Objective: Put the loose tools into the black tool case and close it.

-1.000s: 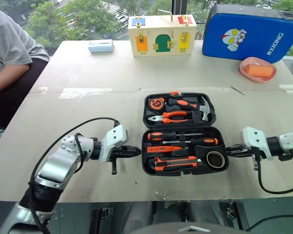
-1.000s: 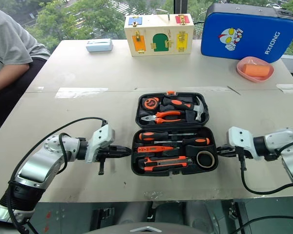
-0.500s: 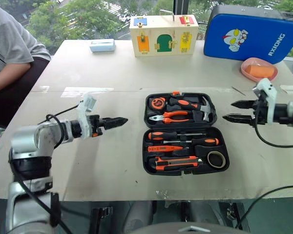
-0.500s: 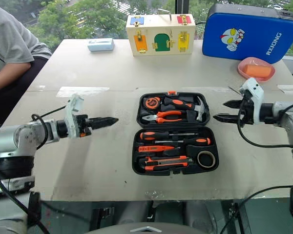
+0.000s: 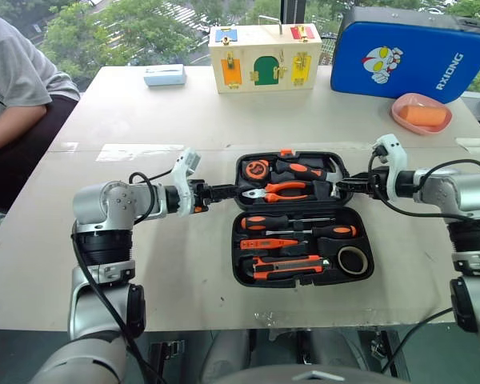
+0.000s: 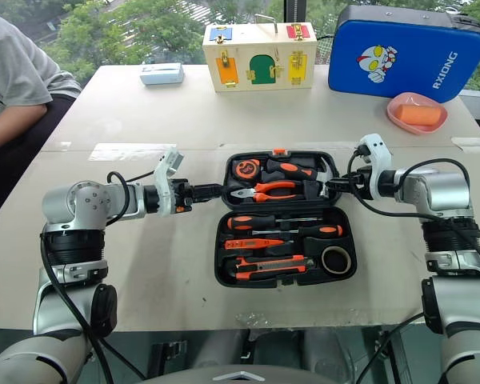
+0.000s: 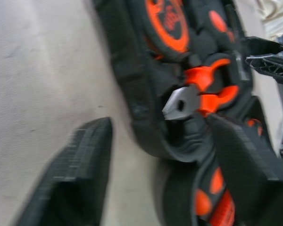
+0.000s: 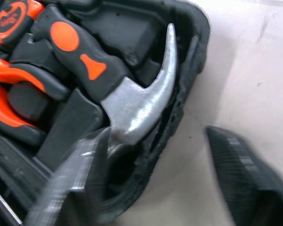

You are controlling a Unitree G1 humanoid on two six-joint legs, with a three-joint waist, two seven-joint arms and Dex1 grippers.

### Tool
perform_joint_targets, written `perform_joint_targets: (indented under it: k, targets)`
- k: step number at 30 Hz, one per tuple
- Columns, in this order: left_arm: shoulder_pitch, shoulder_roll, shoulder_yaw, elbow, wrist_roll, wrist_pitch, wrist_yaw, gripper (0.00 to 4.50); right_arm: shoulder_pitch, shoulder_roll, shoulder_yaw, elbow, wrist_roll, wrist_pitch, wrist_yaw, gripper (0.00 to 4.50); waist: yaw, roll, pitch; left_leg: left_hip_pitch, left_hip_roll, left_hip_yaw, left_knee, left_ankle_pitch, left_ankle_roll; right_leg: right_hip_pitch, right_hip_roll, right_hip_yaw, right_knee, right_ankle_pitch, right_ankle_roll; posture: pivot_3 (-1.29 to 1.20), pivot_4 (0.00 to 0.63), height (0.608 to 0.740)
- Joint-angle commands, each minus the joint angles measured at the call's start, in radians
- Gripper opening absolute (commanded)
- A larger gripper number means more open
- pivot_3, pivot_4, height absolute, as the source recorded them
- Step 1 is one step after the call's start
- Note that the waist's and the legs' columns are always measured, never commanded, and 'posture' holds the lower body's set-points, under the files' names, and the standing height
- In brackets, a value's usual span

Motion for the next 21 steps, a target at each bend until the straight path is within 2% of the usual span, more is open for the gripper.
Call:
perform_joint_targets:
  k: [1, 2, 3, 4, 13, 18, 21]
  targets:
    - [-0.017, -0.01, -0.002, 0.01, 0.004, -0.035, 0.006, 0.97, -0.008, 0.004, -0.028, -0.004, 0.005, 0.017, -0.032, 0.77, 0.002, 0.0, 0.0, 0.0, 0.0, 0.0, 0.0, 0.0, 0.0, 0.0, 0.0, 0.0, 0.0, 0.0, 0.0, 0.0, 0.15, 0.735]
    - [-0.02, -0.017, 0.002, 0.015, 0.002, -0.035, 0.01, 0.77, -0.007, 0.007, -0.034, -0.002, 0.008, 0.029, -0.041, 0.55, 0.003, 0.0, 0.0, 0.0, 0.0, 0.0, 0.0, 0.0, 0.0, 0.0, 0.0, 0.0, 0.0, 0.0, 0.0, 0.0, 0.15, 0.735]
    - [-0.022, -0.023, 0.007, 0.018, -0.001, -0.031, 0.015, 0.2, -0.004, 0.006, -0.036, -0.002, 0.008, 0.032, -0.044, 0.02, 0.003, -0.001, -0.001, 0.0, 0.0, 0.0, 0.0, 0.0, 0.0, 0.0, 0.0, 0.0, 0.0, 0.0, 0.0, 0.0, 0.15, 0.735]
    - [-0.024, -0.027, 0.008, 0.019, -0.002, -0.031, 0.016, 0.04, -0.003, 0.007, -0.039, -0.001, 0.008, 0.034, -0.048, 0.0, 0.003, 0.0, -0.001, 0.0, 0.0, 0.0, 0.001, 0.0, 0.0, 0.0, 0.0, 0.0, 0.0, 0.0, 0.0, 0.0, 0.15, 0.735]
    - [-0.015, -0.037, -0.012, 0.0, -0.003, -0.053, 0.007, 0.04, 0.022, -0.007, -0.031, -0.032, -0.004, 0.014, -0.058, 0.0, 0.007, -0.001, -0.001, 0.0, -0.001, -0.001, 0.001, 0.0, 0.0, 0.001, -0.001, 0.0, 0.0, 0.0, 0.0, 0.0, 0.15, 0.735]
    - [0.013, -0.013, -0.071, -0.068, 0.021, -0.194, -0.063, 0.04, 0.034, -0.004, -0.03, -0.096, -0.005, -0.032, -0.056, 0.0, 0.01, -0.001, -0.001, 0.0, -0.001, -0.001, 0.001, 0.0, 0.0, 0.001, -0.001, 0.001, 0.0, 0.0, 0.0, 0.0, 0.15, 0.735]
    - [0.036, -0.009, -0.093, -0.13, 0.047, -0.324, -0.1, 0.04, 0.047, 0.013, -0.037, -0.167, -0.018, -0.131, -0.066, 0.0, 0.007, -0.001, -0.001, 0.0, -0.001, -0.001, 0.001, 0.0, 0.0, 0.001, -0.001, 0.002, 0.0, 0.0, 0.0, 0.0, 0.15, 0.735]
